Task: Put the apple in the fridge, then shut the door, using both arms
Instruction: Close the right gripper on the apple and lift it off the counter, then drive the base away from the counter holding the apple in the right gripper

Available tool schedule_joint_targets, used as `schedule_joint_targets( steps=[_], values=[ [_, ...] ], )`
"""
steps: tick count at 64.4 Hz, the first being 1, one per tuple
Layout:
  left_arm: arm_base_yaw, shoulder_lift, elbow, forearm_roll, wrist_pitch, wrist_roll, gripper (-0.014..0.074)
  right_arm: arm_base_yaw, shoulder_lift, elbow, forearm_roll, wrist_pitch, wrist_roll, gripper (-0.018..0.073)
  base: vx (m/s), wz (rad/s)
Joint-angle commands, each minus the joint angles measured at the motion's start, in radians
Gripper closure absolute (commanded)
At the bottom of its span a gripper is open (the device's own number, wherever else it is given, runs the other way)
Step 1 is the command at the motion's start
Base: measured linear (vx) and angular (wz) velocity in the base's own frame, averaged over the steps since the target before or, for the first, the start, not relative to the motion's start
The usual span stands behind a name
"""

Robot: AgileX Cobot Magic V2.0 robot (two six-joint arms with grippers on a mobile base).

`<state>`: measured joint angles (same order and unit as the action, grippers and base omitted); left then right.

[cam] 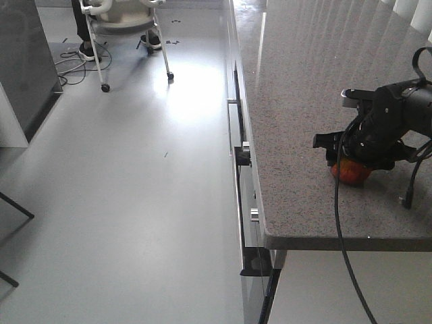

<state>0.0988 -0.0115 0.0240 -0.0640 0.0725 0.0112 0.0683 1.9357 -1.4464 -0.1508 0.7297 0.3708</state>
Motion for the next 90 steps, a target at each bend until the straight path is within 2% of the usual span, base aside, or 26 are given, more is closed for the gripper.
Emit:
schedule_joint_targets(
  steps=[1,7,15,23,35,47,69,90],
  values=[
    [-0.009,-0.015,-0.017,-0.005,-0.072,0.001,0.0603,0.0,-0.083,-0.031,-0.012,-0.012,-0.012,0.0412,0.0,0.0],
    [-0.009,-0.015,-0.017,-0.005,-0.072,0.001,0.0603,0.001,-0.144,-0.034,0.001,-0.013,-0.045,0.0486,0.0,0.0],
    [-0.009,-0.015,-0.017,-0.005,-0.072,0.001,0.0603,0.003,-0.269,-0.061,0.079,0.012,-0.17,0.0551,0.0,0.0],
    [-0.009,-0.015,-0.017,-0.005,-0.072,0.001,0.0603,0.003,-0.419,-0.065,0.187,0.016,-0.305,0.0569,0.0,0.0],
    [-0.009,-0.015,-0.017,-0.005,-0.072,0.001,0.0603,0.003,-0.657,-0.065,0.306,0.042,-0.4,0.0568,0.0,0.0],
    [-0.009,-0.015,-0.017,-0.005,-0.072,0.001,0.0603,0.003,-0.832,-0.061,0.322,0.097,-0.411,0.0568,0.0,0.0],
    [-0.009,-0.015,-0.017,-0.005,-0.072,0.001,0.0603,0.003,-1.052,-0.061,0.318,0.278,-0.423,0.0568,0.0,0.0],
    [-0.009,-0.015,-0.017,-0.005,-0.072,0.001,0.0603,0.002,-1.105,-0.061,0.319,0.281,-0.423,0.0568,0.0,0.0]
  ],
)
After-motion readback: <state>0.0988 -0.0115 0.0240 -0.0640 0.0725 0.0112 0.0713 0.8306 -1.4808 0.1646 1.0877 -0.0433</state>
